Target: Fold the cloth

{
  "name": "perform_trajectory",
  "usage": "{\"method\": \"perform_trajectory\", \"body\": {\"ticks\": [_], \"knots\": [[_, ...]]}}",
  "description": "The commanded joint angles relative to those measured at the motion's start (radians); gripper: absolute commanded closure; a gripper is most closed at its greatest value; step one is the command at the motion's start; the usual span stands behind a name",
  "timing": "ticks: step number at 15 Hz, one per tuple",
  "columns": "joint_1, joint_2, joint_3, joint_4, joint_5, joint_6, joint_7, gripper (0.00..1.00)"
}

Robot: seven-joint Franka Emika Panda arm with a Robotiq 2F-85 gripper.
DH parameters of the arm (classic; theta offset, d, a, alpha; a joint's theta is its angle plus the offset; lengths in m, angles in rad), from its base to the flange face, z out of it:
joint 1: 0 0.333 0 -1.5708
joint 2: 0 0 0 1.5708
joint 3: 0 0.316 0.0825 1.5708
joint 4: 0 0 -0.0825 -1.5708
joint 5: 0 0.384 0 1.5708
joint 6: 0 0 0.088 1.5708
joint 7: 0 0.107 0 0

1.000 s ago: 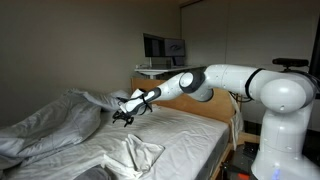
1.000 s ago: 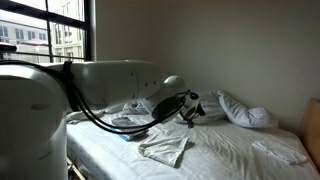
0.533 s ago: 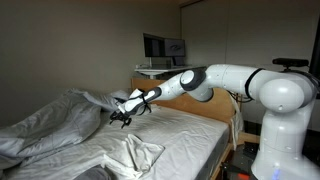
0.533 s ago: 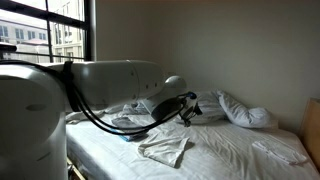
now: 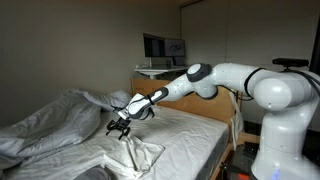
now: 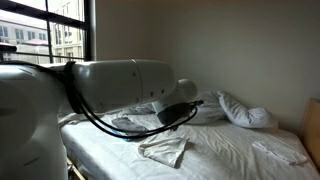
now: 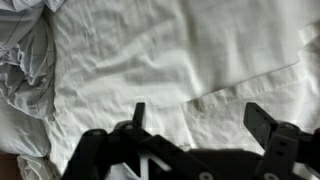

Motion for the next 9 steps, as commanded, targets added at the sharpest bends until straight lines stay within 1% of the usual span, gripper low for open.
{"method": "perform_trajectory", "body": {"ticks": [1, 3, 5, 6, 7, 8, 9], "knots": [[-0.012, -0.026, -0.028, -0.135, -0.049, 0.058, -0.003, 0.00], [0.026, -0.028, -0.059, -0.146, -0.083, 0.068, 0.005, 0.00], [0.080, -0.039, -0.102, -0.144, -0.136, 0.098, 0.014, 0.00], [0.153, -0.095, -0.183, -0.155, -0.057, 0.150, -0.028, 0.00], [0.153, -0.069, -0.166, -0.143, -0.176, 0.150, 0.034, 0.00], [0.234, -0.128, -0.257, -0.155, -0.070, 0.198, -0.014, 0.00], [0.275, -0.141, -0.295, -0.156, -0.077, 0.228, -0.004, 0.00]]}}
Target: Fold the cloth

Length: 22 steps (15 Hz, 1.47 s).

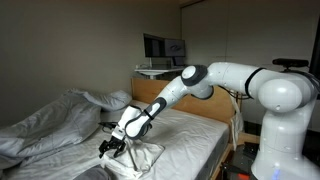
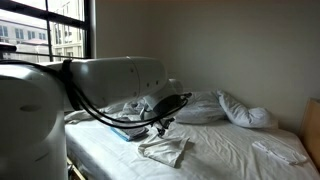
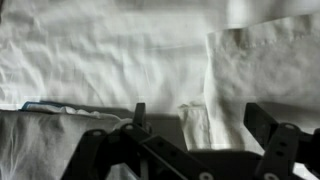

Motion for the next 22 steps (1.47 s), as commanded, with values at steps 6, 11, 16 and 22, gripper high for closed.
{"method": "perform_trajectory", "body": {"ticks": [6, 11, 16, 22], "knots": [[0.396, -0.212, -0.462, -0.039, 0.018, 0.266, 0.038, 0.00], [0.670, -0.272, -0.851, -0.009, -0.051, 0.331, 0.228, 0.00], [0.970, -0.292, -1.240, -0.039, -0.037, 0.223, 0.411, 0.00], [0.934, -0.279, -1.168, 0.037, -0.177, 0.135, 0.487, 0.00]]}}
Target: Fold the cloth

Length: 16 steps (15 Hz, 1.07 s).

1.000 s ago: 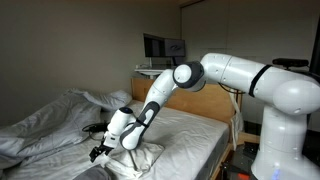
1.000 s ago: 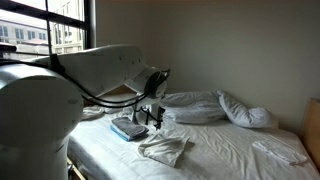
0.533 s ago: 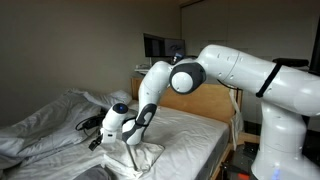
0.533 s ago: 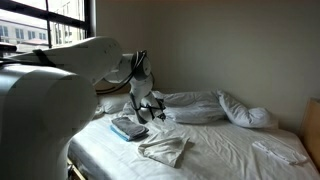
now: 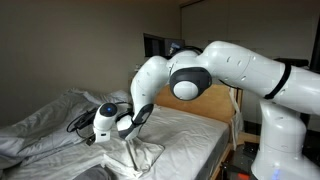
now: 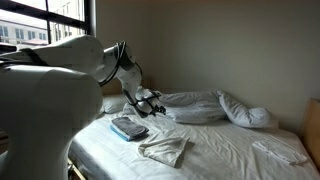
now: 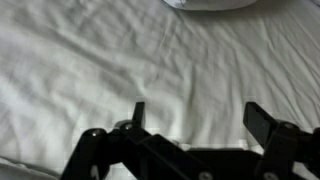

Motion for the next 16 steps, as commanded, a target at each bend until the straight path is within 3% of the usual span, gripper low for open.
{"method": "perform_trajectory", "body": {"ticks": [1, 4, 8, 9, 12, 16], "knots": [[-0.039, -0.012, 0.042, 0.015, -0.093, -0.021, 0.054, 0.00], [-0.055, -0.012, 0.051, 0.017, -0.118, -0.045, 0.052, 0.00], [-0.144, -0.039, 0.216, -0.018, -0.210, -0.182, -0.011, 0.00], [-0.183, -0.056, 0.293, -0.041, -0.207, -0.251, -0.064, 0.00], [-0.249, -0.040, 0.411, -0.013, -0.185, -0.387, -0.124, 0.00], [-0.309, -0.014, 0.507, 0.020, -0.168, -0.451, -0.165, 0.00]]}}
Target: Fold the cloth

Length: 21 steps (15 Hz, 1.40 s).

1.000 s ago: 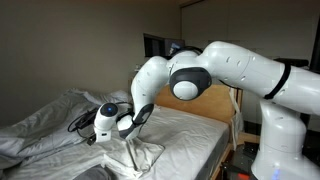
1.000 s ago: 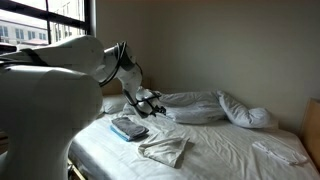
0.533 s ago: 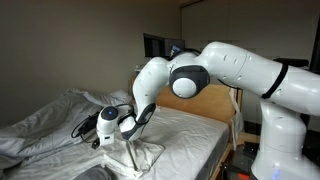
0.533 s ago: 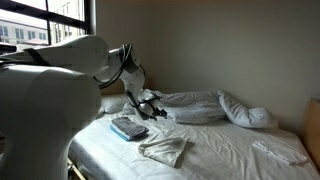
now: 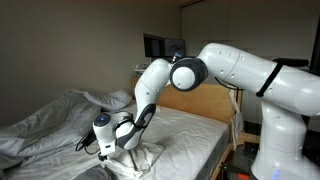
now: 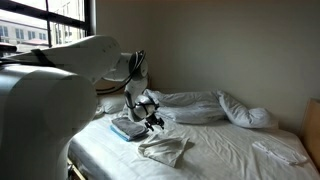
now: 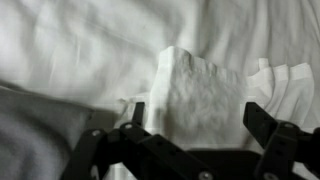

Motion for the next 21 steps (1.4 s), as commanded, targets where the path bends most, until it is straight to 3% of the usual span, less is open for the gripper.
{"method": "perform_trajectory", "body": {"ticks": [1, 16, 17, 19, 21], "knots": [[-0.054, -0.003, 0.071, 0.011, 0.009, -0.029, -0.054, 0.00], [-0.073, 0.108, 0.092, 0.127, 0.024, -0.090, -0.053, 0.00], [-0.073, 0.115, 0.092, 0.137, 0.026, -0.100, -0.055, 0.05], [-0.073, 0.126, 0.092, 0.156, 0.028, -0.118, -0.056, 0.29], [-0.072, 0.138, 0.092, 0.174, 0.029, -0.134, -0.060, 0.40]]}}
